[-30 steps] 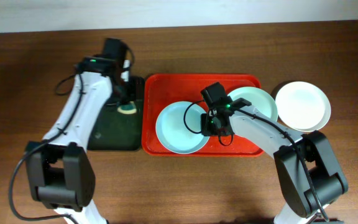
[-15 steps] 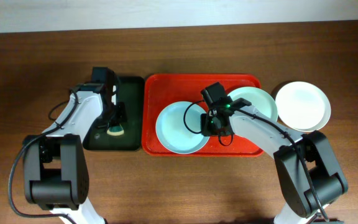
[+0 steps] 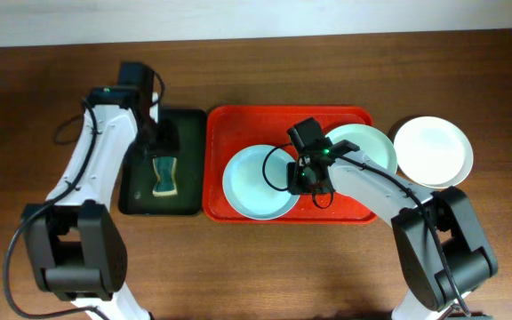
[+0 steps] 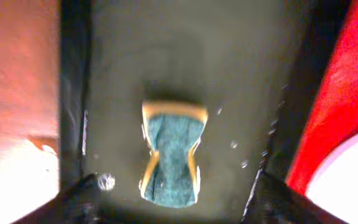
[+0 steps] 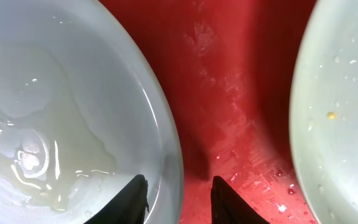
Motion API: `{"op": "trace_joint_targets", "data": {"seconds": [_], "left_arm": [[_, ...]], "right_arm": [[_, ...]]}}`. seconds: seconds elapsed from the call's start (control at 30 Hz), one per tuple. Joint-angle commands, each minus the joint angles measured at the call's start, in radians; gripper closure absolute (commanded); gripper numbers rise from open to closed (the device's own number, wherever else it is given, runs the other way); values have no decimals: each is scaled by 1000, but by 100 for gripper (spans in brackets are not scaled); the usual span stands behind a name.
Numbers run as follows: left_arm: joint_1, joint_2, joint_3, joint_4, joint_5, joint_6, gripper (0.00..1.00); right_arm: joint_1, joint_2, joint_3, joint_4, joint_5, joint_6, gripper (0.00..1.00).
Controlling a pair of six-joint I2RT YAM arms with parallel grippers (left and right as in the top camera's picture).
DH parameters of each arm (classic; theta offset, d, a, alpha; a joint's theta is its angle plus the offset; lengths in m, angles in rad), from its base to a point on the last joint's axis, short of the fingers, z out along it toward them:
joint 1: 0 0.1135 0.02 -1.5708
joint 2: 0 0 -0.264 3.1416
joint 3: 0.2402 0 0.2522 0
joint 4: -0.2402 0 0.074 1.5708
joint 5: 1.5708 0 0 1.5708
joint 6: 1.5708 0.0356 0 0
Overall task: Clean dirty plates on tray and stack at the side
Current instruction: 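Raise the left gripper away to the left side, then lift the pale-green plate with the right gripper and tip it over the trays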
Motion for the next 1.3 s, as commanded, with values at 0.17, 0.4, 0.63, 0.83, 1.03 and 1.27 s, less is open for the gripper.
{"op": "trace_joint_targets", "data": {"seconds": [0.17,0.4,0.63,0.83,1.03,1.27], "left_arm": [[101,-110,143,7,-14,-6,1],[110,-108,143,6,-14,-6,1],[110,-108,143,7,-14,-6,1],[110,-108,143,6,-14,-6,0],[110,-108,143,6,-14,-6,1],[110,-108,143,6,-14,-6,1]], "right_arm": [[9,13,-10,0,2,-3,69],[9,13,-10,0,2,-3,96],[9,13,-9,0,-11,17,96],[9,13,-9,4,-39,17,87],[10,14,-10,5,-24,50,87],[10,28,-10,15,-6,50,96]]}}
